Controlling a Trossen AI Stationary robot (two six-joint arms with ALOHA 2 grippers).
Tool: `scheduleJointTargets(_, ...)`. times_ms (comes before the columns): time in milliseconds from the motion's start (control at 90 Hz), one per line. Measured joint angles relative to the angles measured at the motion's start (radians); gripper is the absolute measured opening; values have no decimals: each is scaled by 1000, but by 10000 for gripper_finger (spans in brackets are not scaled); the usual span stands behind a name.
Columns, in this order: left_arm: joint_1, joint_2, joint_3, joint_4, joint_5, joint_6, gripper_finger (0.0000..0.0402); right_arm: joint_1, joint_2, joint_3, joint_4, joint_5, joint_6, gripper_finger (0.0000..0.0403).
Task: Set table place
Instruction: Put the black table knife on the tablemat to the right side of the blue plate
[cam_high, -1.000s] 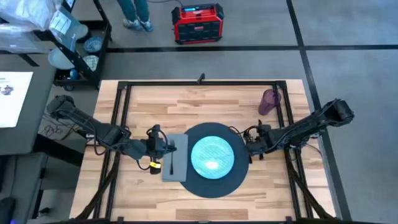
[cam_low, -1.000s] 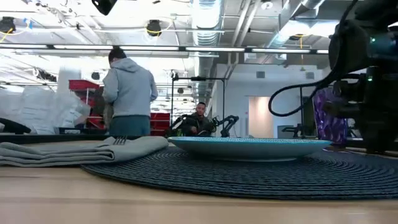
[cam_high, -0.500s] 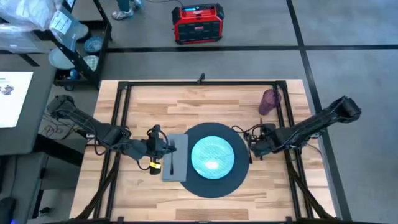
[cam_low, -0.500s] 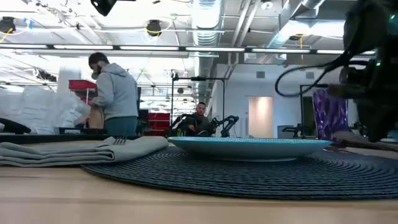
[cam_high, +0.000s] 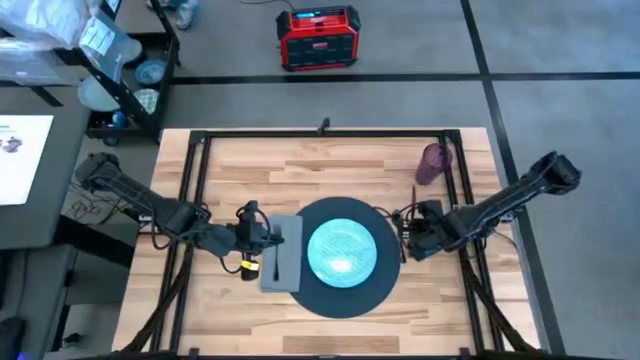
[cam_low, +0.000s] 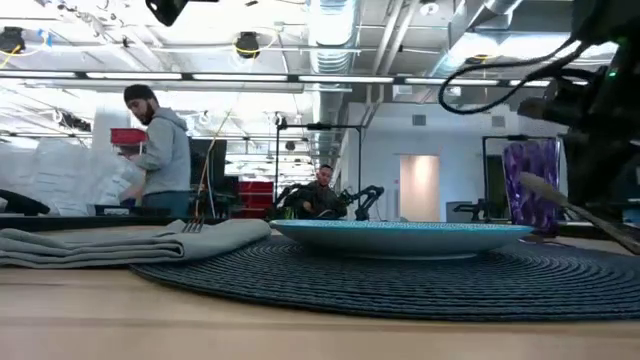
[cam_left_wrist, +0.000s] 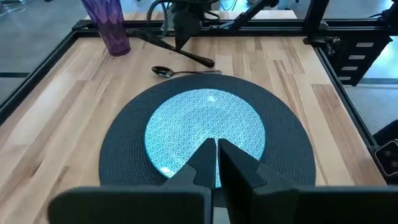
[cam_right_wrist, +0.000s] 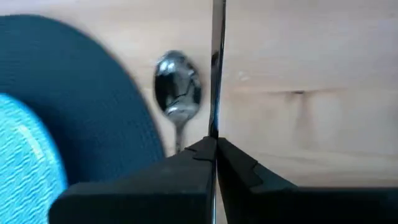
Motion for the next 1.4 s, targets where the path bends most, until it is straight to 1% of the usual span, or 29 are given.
scheduleJointTargets(211,0,0,0,0,0,0,0,15,0,7,25,5,-4,0)
scheduleJointTargets(733,0,0,0,0,0,0,0,21,2,8,159,22,-75,0)
scheduleJointTargets(889,0,0,0,0,0,0,0,22,2,9,201,-8,-105,0)
scheduleJointTargets(956,0,0,0,-1,0,0,0,26,2,9,181,-3,-84,0)
scheduleJointTargets(1033,0,0,0,-1,0,-1,0,33,2,9,81,22,-2,0)
scheduleJointTargets(1089,0,0,0,-1,0,-4,0,33,13,9,34,20,19,0)
scheduleJointTargets(1156,-3,0,0,-8,0,-8,0,32,17,8,0,-19,3,1)
scheduleJointTargets(1267,-5,0,0,-8,0,-3,0,29,29,8,-5,-75,-92,17)
scheduleJointTargets(1400,-5,0,0,-10,0,-1,0,38,23,8,-9,-90,-213,65)
